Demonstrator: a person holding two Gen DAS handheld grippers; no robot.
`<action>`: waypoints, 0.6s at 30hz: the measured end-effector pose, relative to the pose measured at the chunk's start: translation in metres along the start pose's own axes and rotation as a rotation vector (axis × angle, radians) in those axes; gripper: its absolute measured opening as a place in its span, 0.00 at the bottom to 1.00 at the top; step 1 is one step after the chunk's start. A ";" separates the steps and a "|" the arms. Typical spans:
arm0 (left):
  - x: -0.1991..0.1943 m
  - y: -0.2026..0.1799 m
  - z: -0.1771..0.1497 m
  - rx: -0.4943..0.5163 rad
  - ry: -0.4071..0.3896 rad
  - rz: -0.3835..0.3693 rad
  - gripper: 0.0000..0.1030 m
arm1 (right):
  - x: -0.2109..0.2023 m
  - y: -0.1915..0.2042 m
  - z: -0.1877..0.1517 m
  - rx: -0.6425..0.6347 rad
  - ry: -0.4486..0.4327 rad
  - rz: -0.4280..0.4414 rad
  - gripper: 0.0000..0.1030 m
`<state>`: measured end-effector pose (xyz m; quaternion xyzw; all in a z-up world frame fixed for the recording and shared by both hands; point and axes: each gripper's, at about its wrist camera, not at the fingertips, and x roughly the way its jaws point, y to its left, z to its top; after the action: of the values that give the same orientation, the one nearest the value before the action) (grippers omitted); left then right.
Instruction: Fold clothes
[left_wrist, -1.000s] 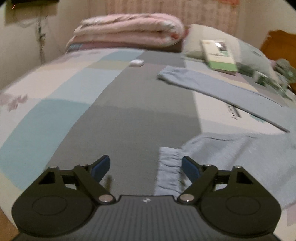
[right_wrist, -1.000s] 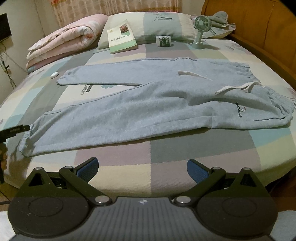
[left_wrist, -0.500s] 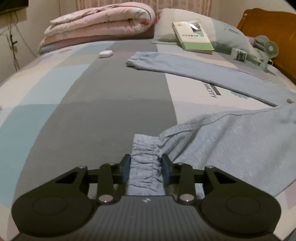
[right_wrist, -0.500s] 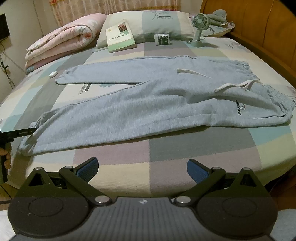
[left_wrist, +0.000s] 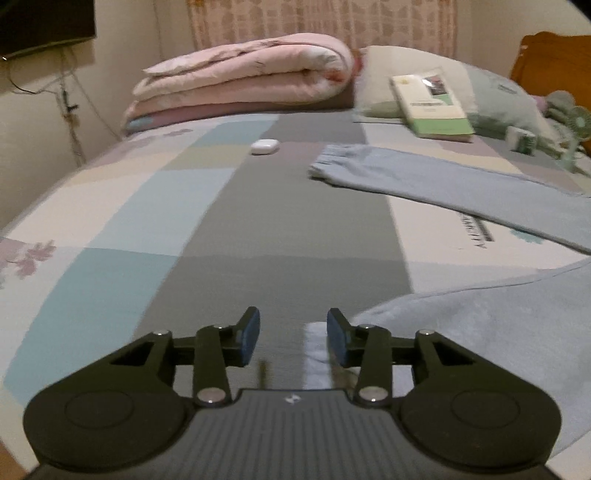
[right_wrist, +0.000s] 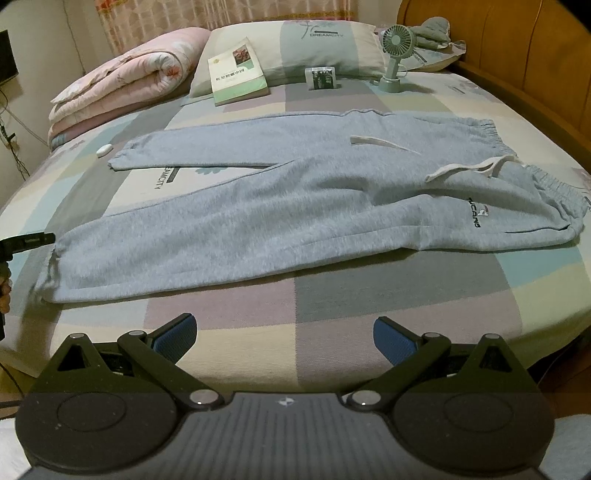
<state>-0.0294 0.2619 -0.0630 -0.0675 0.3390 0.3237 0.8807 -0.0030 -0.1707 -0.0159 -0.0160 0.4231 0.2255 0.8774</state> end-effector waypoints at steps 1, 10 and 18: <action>-0.002 0.001 -0.001 0.004 -0.003 0.008 0.45 | 0.001 0.000 0.000 0.002 0.001 0.001 1.00; -0.039 -0.062 -0.023 0.148 -0.044 -0.173 0.68 | 0.013 -0.014 0.012 -0.077 -0.005 -0.022 1.00; -0.064 -0.174 -0.044 0.423 -0.134 -0.365 0.71 | 0.054 -0.053 0.038 -0.229 0.031 -0.040 1.00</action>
<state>0.0178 0.0779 -0.0729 0.0796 0.3222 0.0857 0.9394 0.0758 -0.1894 -0.0412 -0.1280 0.4078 0.2548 0.8674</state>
